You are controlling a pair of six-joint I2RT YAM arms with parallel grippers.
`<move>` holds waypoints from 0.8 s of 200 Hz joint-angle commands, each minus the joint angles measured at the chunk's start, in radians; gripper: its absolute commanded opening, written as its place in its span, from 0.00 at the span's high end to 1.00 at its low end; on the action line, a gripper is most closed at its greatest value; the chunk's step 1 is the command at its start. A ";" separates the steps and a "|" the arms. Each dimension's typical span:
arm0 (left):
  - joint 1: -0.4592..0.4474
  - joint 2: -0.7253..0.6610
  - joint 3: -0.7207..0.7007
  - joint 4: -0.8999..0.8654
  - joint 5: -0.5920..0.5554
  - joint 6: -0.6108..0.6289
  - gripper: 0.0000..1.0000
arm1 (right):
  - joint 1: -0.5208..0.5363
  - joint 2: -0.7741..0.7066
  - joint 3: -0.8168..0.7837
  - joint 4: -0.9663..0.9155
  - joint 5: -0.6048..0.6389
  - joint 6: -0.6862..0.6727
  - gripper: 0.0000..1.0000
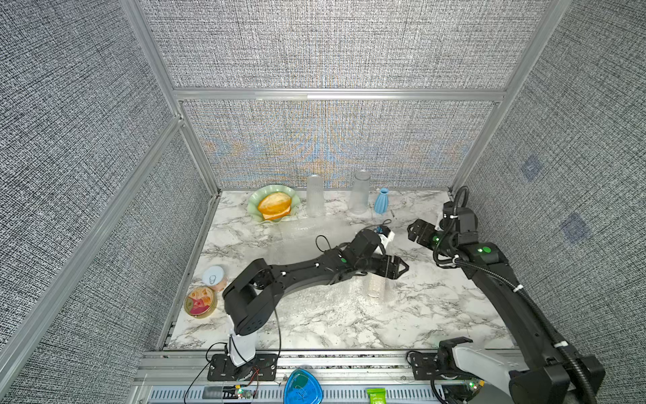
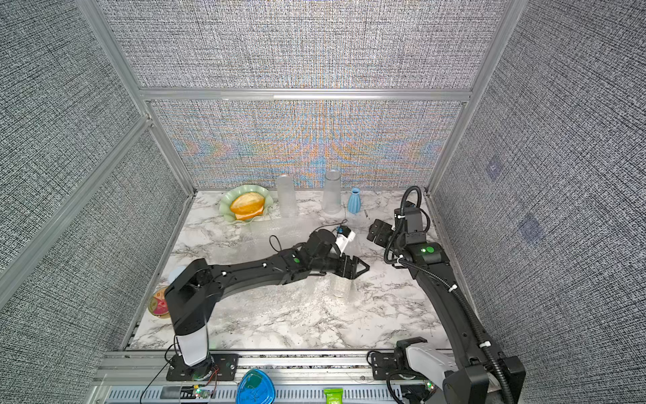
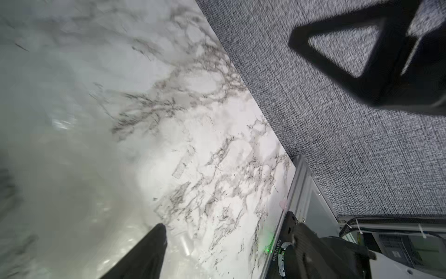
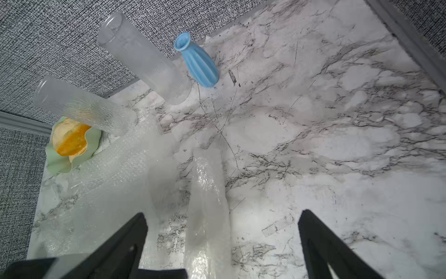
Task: Unwrap the vase from the bubble wrap
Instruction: Unwrap the bubble wrap at the center of the board.
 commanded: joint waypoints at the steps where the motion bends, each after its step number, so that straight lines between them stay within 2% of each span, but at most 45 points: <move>1: 0.052 -0.073 -0.054 -0.103 -0.026 0.055 0.12 | 0.000 -0.011 0.002 0.000 0.015 -0.009 0.07; 34: 0.126 -0.139 -0.140 -0.104 -0.068 0.036 0.12 | 0.009 0.005 -0.039 0.013 -0.010 -0.012 0.07; 92: 0.193 -0.014 -0.028 -0.245 -0.049 -0.119 0.21 | 0.167 0.144 -0.131 0.042 -0.058 0.031 0.07; 122: 0.237 -0.038 -0.048 -0.280 -0.090 -0.159 0.21 | 0.233 0.224 -0.192 0.078 -0.048 0.053 0.05; 160: 0.266 -0.055 -0.083 -0.273 -0.110 -0.172 0.19 | 0.295 0.357 -0.182 0.145 -0.047 0.041 0.04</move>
